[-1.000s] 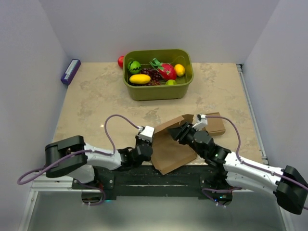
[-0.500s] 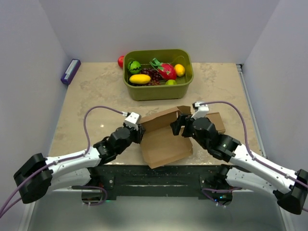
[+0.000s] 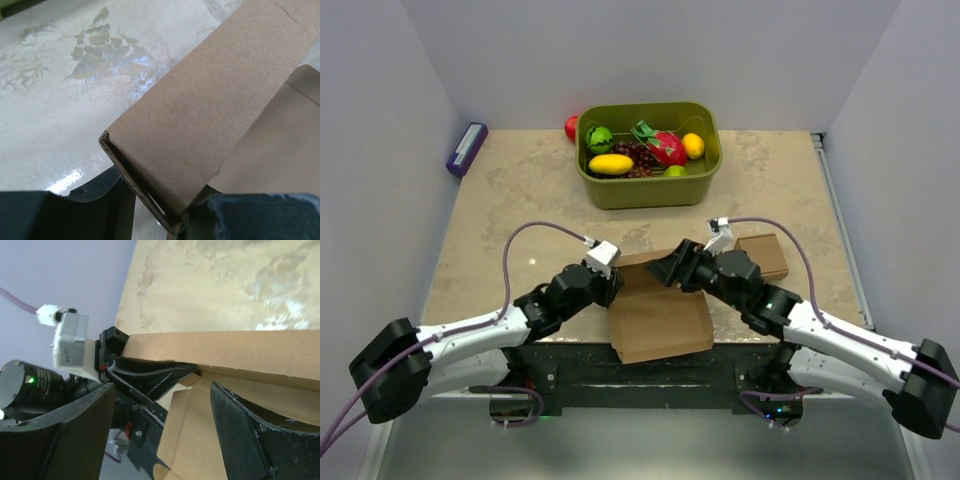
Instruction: Fold the paper box
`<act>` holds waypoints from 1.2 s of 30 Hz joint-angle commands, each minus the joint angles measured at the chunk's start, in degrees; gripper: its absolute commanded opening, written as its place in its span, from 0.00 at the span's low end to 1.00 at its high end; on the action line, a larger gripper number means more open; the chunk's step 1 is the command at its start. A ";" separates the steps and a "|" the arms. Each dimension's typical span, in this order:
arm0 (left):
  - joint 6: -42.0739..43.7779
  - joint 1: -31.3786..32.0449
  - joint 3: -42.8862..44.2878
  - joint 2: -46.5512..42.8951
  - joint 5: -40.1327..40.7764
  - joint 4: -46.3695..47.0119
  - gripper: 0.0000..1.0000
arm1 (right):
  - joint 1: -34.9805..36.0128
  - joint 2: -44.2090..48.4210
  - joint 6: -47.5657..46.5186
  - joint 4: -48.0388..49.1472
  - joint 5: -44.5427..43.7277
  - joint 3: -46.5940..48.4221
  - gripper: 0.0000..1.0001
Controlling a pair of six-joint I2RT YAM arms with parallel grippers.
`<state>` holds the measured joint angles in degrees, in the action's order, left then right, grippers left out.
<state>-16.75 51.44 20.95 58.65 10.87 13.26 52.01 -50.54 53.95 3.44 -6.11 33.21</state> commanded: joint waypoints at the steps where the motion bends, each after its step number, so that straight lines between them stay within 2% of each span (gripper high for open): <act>1: 2.34 -0.29 -1.17 3.04 -0.59 8.26 0.00 | 0.02 -3.50 15.82 17.63 2.16 -6.93 0.79; 9: 6.20 0.15 -3.72 9.19 -1.38 18.11 0.00 | -0.06 -6.67 21.27 21.43 -7.59 -9.83 0.76; 14: 6.56 1.03 -5.56 10.25 0.90 21.01 0.00 | -0.07 -9.92 24.62 25.12 -8.57 -11.68 0.70; 17: 6.38 2.08 -7.23 10.43 3.01 23.74 0.00 | -0.07 -12.29 26.20 26.61 -9.36 -12.47 0.56; 20: 6.47 2.96 -8.29 11.04 4.50 26.20 0.00 | -0.07 -14.14 26.99 28.19 -10.24 -13.08 0.47; 21: 6.64 3.23 -8.47 11.22 4.86 27.08 0.00 | -0.07 -14.40 26.99 28.46 -10.41 -13.35 0.37; 23: 6.65 3.84 -8.64 12.09 6.08 27.52 0.00 | -0.07 -15.37 26.99 28.73 -10.68 -13.44 0.26; 25: 6.65 4.72 -8.82 12.80 8.36 28.14 0.00 | -0.07 -16.25 26.91 28.46 -10.85 -13.61 0.20; 26: 6.56 5.07 -8.91 13.15 9.24 28.31 0.00 | -0.07 -16.43 26.99 28.55 -10.94 -13.61 0.13; 28: 6.30 5.95 -8.73 13.42 11.52 28.23 0.00 | -0.07 -16.87 27.25 28.55 -11.03 -14.14 0.07; 29: 6.12 6.21 -8.73 13.33 12.15 28.23 0.00 | -0.07 -17.13 27.52 28.55 -11.12 -14.23 0.00; 32: 4.80 6.92 -8.47 12.54 13.82 27.44 0.00 | 0.02 -17.40 27.79 28.46 -11.38 -14.84 0.00; 36: -1.77 7.36 -8.20 11.31 17.25 24.37 0.00 | 0.20 -17.22 27.26 28.11 -12.87 -15.72 0.00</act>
<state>-12.91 58.08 12.29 71.99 22.35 36.36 52.21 -67.22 82.70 33.89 -13.63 19.25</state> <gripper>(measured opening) 0.309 0.018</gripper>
